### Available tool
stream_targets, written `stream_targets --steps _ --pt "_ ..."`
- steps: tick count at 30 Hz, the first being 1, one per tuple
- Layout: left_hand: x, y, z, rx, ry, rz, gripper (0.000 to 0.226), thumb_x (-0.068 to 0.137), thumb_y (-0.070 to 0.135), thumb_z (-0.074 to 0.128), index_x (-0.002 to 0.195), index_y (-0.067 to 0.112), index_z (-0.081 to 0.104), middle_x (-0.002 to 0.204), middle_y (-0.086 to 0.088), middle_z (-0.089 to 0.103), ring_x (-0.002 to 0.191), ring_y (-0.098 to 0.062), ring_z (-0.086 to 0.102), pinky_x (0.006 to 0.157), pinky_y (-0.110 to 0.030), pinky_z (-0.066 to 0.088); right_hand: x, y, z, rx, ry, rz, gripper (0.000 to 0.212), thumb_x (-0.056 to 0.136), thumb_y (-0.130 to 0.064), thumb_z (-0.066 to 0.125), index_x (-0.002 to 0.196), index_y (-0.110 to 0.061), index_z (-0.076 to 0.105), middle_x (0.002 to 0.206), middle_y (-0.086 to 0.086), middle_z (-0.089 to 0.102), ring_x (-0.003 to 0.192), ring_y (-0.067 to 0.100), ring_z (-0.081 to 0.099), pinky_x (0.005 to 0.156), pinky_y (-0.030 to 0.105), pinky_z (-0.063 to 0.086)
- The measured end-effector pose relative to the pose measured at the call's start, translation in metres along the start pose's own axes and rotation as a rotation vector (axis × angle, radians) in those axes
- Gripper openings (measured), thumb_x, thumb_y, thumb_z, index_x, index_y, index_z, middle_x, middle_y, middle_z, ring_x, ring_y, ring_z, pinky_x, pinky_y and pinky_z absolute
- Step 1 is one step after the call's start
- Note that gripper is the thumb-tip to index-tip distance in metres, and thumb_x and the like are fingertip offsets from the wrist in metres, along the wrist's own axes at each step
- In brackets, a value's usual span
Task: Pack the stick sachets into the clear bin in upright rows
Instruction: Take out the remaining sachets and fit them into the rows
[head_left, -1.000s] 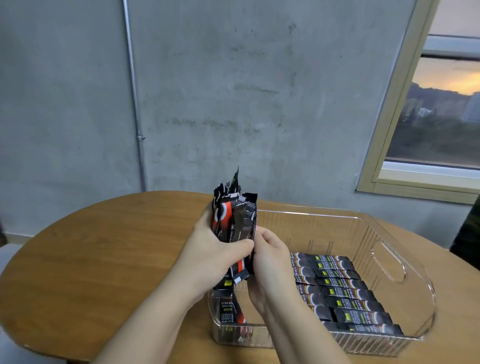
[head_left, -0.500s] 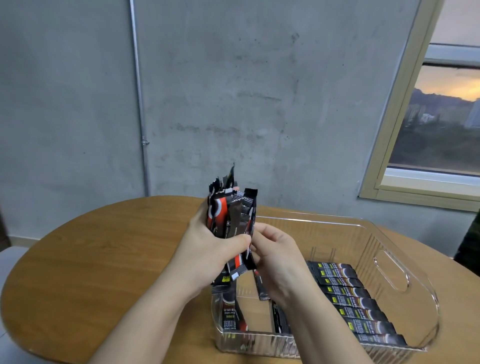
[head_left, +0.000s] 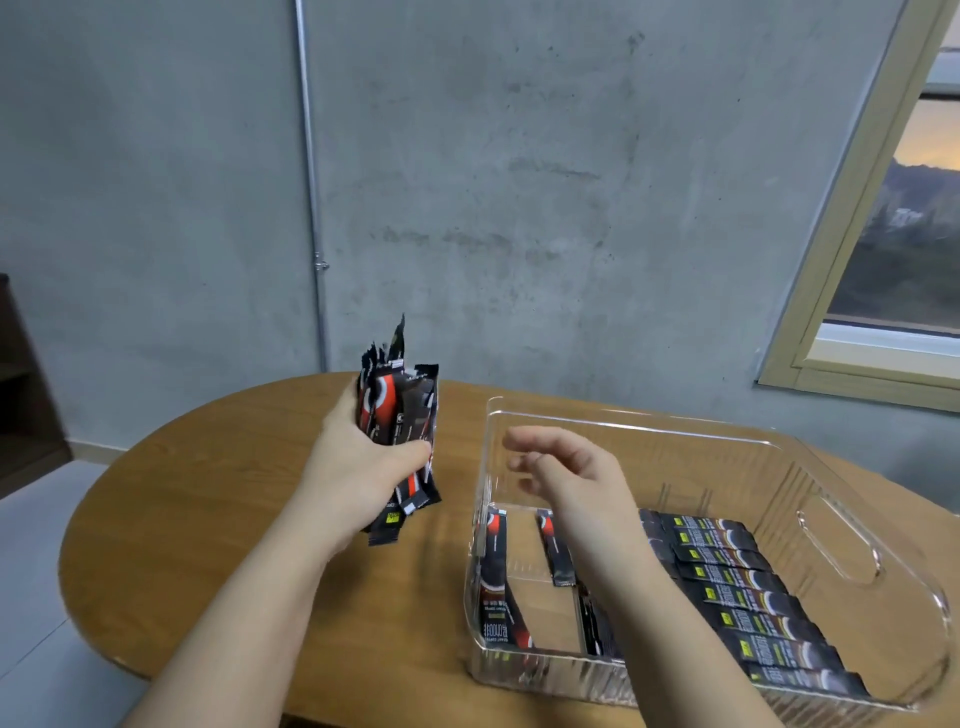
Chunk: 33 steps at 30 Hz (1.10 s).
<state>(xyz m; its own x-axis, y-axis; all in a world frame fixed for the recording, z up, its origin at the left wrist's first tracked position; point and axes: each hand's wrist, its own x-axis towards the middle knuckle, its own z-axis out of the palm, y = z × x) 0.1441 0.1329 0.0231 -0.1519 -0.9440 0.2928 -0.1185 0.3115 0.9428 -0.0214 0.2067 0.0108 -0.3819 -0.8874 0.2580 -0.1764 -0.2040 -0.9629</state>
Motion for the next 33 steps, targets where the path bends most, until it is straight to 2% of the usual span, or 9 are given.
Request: stream_targets --steps 4,9,12,14,19,21,24,28,33 --pt "0.002 -0.041 0.002 0.243 -0.051 0.004 0.058 0.072 -0.005 0.065 0.113 0.034 0.05 0.09 0.015 0.065 0.072 0.004 0.061 0.055 -0.004 0.042 -0.003 0.036 -0.032 -0.402 -0.059 0.176 0.019 0.091 -0.009 0.055 0.088 -0.023 0.068 0.072 -0.006 0.067 0.055 0.002 0.055 0.057 0.014 0.044" --pt "0.005 -0.079 0.01 0.412 -0.192 -0.155 0.07 0.071 0.002 0.063 0.127 0.04 0.044 0.094 0.017 0.063 0.073 -0.009 0.063 0.062 -0.027 0.052 -0.01 0.063 -0.033 -0.782 -0.261 0.376 0.023 0.086 -0.027 0.056 0.071 -0.012 0.065 0.066 0.004 0.065 0.06 0.019 0.063 0.064 0.03 0.053" --pt "0.011 -0.088 0.015 0.48 -0.253 -0.187 0.07 0.072 0.003 0.063 0.127 0.041 0.042 0.091 0.019 0.06 0.074 -0.009 0.062 0.061 -0.027 0.049 -0.011 0.055 -0.015 -0.958 -0.373 0.468 0.037 0.085 -0.04 0.06 0.065 -0.01 0.057 0.061 0.004 0.056 0.056 0.02 0.051 0.053 0.026 0.041" --pt "0.018 -0.092 0.017 0.512 -0.3 -0.216 0.071 0.072 0.004 0.064 0.129 0.039 0.041 0.091 0.019 0.059 0.077 -0.011 0.062 0.065 -0.027 0.05 -0.009 0.051 -0.001 -1.052 -0.438 0.509 0.041 0.084 -0.046 0.063 0.063 -0.015 0.046 0.072 0.003 0.055 0.067 0.02 0.051 0.058 0.025 0.039" --pt "0.033 -0.103 0.02 0.503 -0.334 -0.294 0.054 0.071 0.003 0.064 0.112 0.033 0.047 0.085 0.006 0.064 0.075 -0.019 0.064 0.067 -0.029 0.051 -0.001 0.061 0.023 -1.19 -0.551 0.519 0.029 0.081 -0.031 0.063 0.065 -0.014 0.045 0.07 0.003 0.052 0.074 0.026 0.054 0.057 0.024 0.042" --pt "0.036 -0.107 0.022 0.496 -0.337 -0.294 0.057 0.071 0.003 0.064 0.111 0.039 0.043 0.085 0.007 0.064 0.075 -0.018 0.063 0.063 -0.027 0.049 0.004 0.068 0.025 -1.198 -0.581 0.542 0.015 0.083 -0.021 0.06 0.074 -0.012 0.051 0.082 0.007 0.057 0.075 0.026 0.055 0.053 0.024 0.041" --pt "0.039 -0.111 0.022 0.493 -0.345 -0.297 0.059 0.071 0.004 0.064 0.111 0.041 0.04 0.085 0.007 0.063 0.072 -0.017 0.064 0.061 -0.027 0.049 0.006 0.072 0.021 -1.175 -0.601 0.572 0.012 0.086 -0.018 0.058 0.079 -0.011 0.051 0.087 0.008 0.055 0.077 0.025 0.053 0.047 0.025 0.037" --pt "0.042 -0.114 0.021 0.501 -0.373 -0.303 0.067 0.072 0.005 0.064 0.124 0.04 0.042 0.085 0.008 0.063 0.073 -0.016 0.065 0.065 -0.029 0.052 0.017 0.06 0.005 -1.008 -0.482 0.571 0.013 0.086 -0.019 0.049 0.088 -0.008 0.057 0.081 0.01 0.059 0.077 0.026 0.058 0.066 0.028 0.047" --pt "0.044 -0.114 0.02 0.498 -0.393 -0.305 0.066 0.072 0.005 0.065 0.125 0.038 0.043 0.084 0.009 0.063 0.075 -0.016 0.063 0.065 -0.027 0.05 0.062 0.065 -0.01 -1.128 -0.291 0.549 0.023 0.094 -0.008 0.044 0.072 -0.011 0.038 0.07 0.007 0.047 0.06 0.023 0.044 0.046 0.025 0.029"
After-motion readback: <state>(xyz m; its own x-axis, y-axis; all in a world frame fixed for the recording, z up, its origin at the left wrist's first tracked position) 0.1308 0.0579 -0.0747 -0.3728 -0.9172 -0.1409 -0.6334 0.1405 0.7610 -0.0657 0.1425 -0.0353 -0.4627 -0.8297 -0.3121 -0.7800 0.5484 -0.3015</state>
